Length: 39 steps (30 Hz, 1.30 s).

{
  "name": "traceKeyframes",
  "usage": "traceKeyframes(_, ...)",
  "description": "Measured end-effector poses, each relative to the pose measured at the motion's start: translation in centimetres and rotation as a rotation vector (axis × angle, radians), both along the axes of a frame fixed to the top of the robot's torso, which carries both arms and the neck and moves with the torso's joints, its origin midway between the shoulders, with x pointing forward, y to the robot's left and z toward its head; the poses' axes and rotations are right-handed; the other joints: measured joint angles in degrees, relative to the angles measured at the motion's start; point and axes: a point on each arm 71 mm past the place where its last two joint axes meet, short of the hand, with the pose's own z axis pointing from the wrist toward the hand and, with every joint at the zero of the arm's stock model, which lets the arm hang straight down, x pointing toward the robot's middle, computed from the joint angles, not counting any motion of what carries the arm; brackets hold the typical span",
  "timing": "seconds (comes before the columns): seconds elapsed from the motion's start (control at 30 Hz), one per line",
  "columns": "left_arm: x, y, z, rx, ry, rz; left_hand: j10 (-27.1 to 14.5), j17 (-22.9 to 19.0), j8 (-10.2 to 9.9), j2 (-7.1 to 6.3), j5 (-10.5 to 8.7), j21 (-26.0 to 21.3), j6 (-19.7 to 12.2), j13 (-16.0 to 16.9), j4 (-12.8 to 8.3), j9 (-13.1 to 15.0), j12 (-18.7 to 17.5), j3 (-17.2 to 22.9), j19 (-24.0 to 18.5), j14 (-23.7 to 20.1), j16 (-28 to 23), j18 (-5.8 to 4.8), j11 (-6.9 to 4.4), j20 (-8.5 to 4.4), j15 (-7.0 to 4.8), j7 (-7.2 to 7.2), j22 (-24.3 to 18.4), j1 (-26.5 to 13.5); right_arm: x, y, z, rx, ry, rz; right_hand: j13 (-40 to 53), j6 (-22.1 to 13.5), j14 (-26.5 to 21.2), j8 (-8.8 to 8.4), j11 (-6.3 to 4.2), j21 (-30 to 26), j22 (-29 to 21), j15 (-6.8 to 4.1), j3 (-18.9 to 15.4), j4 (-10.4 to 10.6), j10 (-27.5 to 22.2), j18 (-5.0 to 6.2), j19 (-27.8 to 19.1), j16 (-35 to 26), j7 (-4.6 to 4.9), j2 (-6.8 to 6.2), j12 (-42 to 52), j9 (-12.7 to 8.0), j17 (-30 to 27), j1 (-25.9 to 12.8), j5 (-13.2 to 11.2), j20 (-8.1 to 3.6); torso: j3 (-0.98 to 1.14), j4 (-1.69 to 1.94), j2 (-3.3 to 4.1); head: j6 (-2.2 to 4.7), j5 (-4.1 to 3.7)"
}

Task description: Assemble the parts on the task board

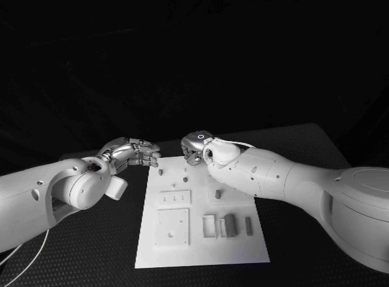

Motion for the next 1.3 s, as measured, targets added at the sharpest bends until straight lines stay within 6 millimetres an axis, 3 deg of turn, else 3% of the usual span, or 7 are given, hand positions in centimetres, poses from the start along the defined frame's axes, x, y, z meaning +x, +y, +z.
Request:
traceKeyframes(0.87, 0.09, -0.59, 0.11, -0.001, -0.003, -0.006, 0.0, 0.1, 0.0, 0.00, 0.00, 0.0, 0.0, 0.0, 0.0, 0.0, -0.1, 0.0, 0.0, 0.0, -0.2, -0.03, 0.00, 0.00, 0.00, 0.00, 0.0, 0.0, 0.51, -0.28, -0.30, -0.022, -0.006, -0.022, 0.0, -0.1, 0.0, -0.16, 0.01, 0.2, 0.0, 0.05, 0.0, 0.0, -0.1, 0.00, -0.1, 0.0, -0.10, 0.01, 0.2, 0.0, 0.0, 0.0, 0.1, 0.11, 0.02, -0.02, 0.48, -0.54, 0.12)
traceKeyframes(1.3, 0.14, -0.80, 0.21, -0.001, -0.005, -0.008, 0.0, 0.2, 0.0, 0.00, 0.00, 0.0, 0.0, 0.1, 0.0, 0.0, -0.1, 0.0, 0.0, 0.0, -0.2, -0.03, 0.00, 0.00, 0.00, 0.00, 0.1, 0.0, 0.46, 0.12, -0.29, -0.020, -0.006, -0.014, 0.0, -0.1, -0.1, -0.03, 0.03, 0.5, 0.0, 0.14, -0.1, -0.1, -0.3, 0.00, -0.1, 0.3, -0.11, -0.06, 0.2, 0.0, 0.0, 0.1, 0.0, 0.11, 0.02, -0.04, 0.68, -0.99, 0.71)
